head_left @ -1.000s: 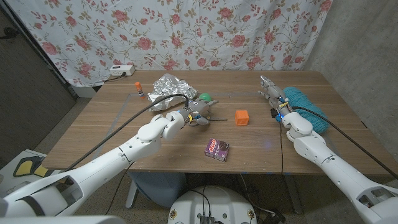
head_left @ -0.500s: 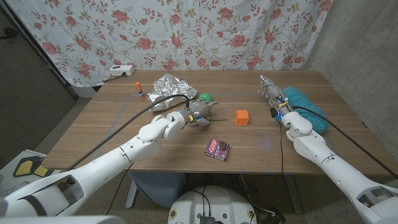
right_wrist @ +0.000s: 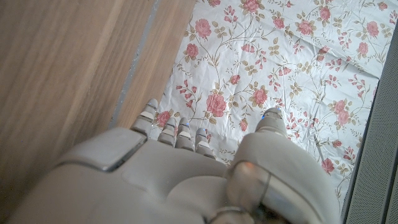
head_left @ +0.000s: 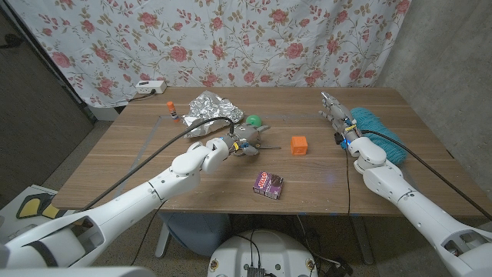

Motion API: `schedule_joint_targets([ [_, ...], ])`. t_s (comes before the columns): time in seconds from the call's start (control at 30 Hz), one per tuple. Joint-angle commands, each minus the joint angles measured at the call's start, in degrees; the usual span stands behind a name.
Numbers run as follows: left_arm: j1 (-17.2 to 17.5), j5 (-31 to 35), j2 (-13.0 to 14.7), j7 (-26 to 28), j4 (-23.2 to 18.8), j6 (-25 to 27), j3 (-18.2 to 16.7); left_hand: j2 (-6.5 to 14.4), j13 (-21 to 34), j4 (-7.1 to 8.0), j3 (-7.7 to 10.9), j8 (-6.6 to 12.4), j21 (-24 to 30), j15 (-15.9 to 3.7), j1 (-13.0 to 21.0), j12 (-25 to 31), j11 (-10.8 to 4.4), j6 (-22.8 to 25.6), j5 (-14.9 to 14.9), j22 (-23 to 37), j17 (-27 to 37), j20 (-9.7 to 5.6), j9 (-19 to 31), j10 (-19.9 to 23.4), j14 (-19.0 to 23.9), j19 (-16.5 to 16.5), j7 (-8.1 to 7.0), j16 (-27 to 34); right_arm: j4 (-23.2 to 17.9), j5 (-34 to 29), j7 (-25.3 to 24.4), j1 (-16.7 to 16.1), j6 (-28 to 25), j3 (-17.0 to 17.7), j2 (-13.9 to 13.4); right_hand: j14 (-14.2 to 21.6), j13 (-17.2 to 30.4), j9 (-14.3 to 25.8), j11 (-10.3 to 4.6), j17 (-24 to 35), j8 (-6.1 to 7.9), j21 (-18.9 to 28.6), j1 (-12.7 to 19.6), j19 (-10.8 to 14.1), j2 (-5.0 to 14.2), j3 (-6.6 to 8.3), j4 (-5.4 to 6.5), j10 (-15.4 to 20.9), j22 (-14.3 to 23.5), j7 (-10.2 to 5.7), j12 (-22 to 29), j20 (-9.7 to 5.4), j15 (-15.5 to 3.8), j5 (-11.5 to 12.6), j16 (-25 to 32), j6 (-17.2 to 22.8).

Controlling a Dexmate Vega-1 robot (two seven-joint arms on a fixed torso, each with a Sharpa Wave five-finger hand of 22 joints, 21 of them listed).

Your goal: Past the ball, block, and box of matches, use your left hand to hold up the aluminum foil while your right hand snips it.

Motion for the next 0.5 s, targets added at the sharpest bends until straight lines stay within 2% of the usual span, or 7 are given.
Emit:
schedule_joint_targets([
  [0.03, 0.8, 0.0, 0.2, -0.3, -0.5, 1.0, 0.0, 0.0, 0.2, -0.01, 0.33, 0.21, 0.0, 0.04, 0.5, 0.3, 0.11, 0.6, 0.4, 0.3, 0.2, 0.06, 0.1, 0.6, 0.7, 0.3, -0.12, 0.1, -0.3, -0.1, -0.2, -0.3, -0.1, 0.1, -0.1, -0.1, 0.1, 0.1, -0.33, 0.2, 0.26, 0.2, -0.3, -0.2, -0.16, 0.06, -0.08, 0.1, 0.1, -0.18, 0.2, 0.3, -0.11, 0.1, 0.5, 0.0],
  [0.23, 1.2, -0.3, 0.3, 0.2, -0.8, 0.8, -0.2, 0.1, 0.3, 0.18, 0.46, 0.28, 0.0, -0.24, 0.4, 0.8, 0.14, 1.1, 0.4, 0.3, 0.3, -0.04, 0.1, 1.5, 1.3, 0.4, -0.24, 0.3, -0.5, 0.0, -0.2, -0.3, -0.1, 0.1, -0.1, -0.1, 0.1, 0.1, -0.22, 0.2, 0.28, 0.2, -0.3, -0.2, -0.17, 0.1, -0.08, 0.1, 0.1, -0.17, 0.2, 0.3, -0.08, 0.1, 0.5, 0.1],
  [0.5, 1.8, -0.2, 0.3, 1.1, -1.0, 0.8, -0.2, 0.5, 1.0, 0.17, 0.94, 0.39, 0.2, -1.67, 0.8, 2.7, 0.08, 2.6, 0.6, 0.3, 0.4, -0.38, 0.1, 4.7, 3.3, 1.0, -0.21, 0.7, -0.5, -0.1, -0.1, -0.5, 0.2, 0.0, -0.1, -0.1, 0.1, 0.1, -0.19, 0.2, 0.27, 0.2, -0.3, -0.2, -0.18, 0.15, -0.06, 0.1, 0.1, -0.2, 0.2, 0.3, -0.1, 0.1, 0.5, 0.1],
])
